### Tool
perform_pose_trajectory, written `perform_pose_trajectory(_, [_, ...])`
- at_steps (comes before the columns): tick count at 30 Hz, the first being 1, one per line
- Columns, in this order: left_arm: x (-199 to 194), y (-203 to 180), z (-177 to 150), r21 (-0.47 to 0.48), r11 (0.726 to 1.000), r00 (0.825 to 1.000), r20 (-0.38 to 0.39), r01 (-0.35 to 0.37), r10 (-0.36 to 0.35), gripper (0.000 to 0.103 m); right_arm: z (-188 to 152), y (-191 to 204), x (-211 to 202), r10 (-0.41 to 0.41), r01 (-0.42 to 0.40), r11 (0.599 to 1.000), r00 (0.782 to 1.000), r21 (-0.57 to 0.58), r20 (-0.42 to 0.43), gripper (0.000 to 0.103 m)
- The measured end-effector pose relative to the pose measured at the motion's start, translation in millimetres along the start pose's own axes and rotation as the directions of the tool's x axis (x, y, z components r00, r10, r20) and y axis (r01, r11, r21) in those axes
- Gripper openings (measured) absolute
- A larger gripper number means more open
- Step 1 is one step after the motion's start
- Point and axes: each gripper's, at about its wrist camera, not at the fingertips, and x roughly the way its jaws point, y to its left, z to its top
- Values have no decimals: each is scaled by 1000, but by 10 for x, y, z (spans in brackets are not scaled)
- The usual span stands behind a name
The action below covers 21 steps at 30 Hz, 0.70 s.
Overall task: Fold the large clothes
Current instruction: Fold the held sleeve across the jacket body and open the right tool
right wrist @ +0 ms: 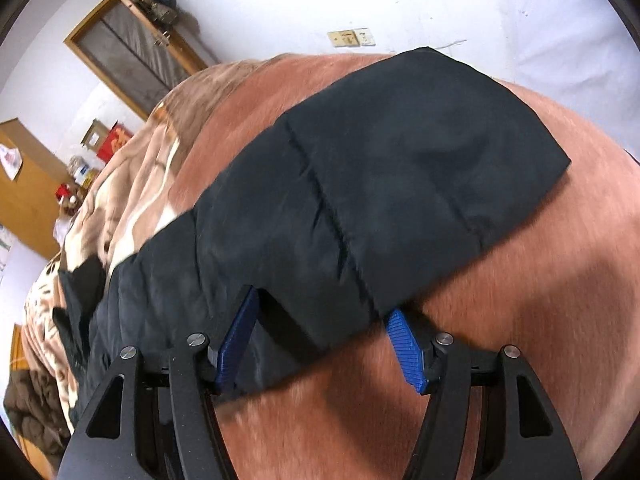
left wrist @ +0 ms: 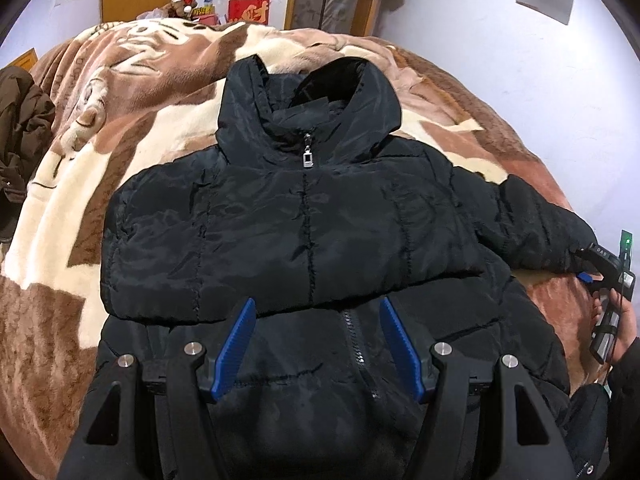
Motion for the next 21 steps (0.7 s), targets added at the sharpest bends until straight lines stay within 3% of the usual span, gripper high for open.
perform_pose_trajectory(2, [32, 17, 0, -5, 1000, 1000, -4, -2, 2, 67, 51, -17, 9, -6, 5, 1000, 1000, 18, 7, 63])
perform_pose_trajectory(3, [44, 25, 1, -7, 1000, 1000, -5, -3, 3, 67, 68, -7, -19, -27, 27, 999, 999, 23, 19, 51])
perform_pose_trajectory(4, [49, 38, 2, -9, 1000, 1000, -6, -2, 2, 67, 82, 19, -51, -43, 43, 999, 999, 14, 30, 29])
perform_pose_trajectory(5, [53, 54, 4, -12, 1000, 1000, -6, -1, 1, 67, 100, 61, -103, -43, 43, 999, 998, -3, 41, 21])
perform_pose_trajectory(7, [52, 92, 2, -20, 1000, 1000, -5, -4, 4, 67, 117, 192, -212, -33, 35, 999, 998, -36, 54, 16])
perform_pose_trajectory(15, [-85, 299, 2, -76, 997, 1000, 29, -4, 7, 67, 100, 1112, -1147, 144, -103, 964, 977, -245, 159, 13])
perform_pose_trajectory(21, [-283, 454, -53, -113, 994, 998, 66, 8, -1, 67, -78, 1937, -1737, 333, -254, 878, 933, -405, 138, 13])
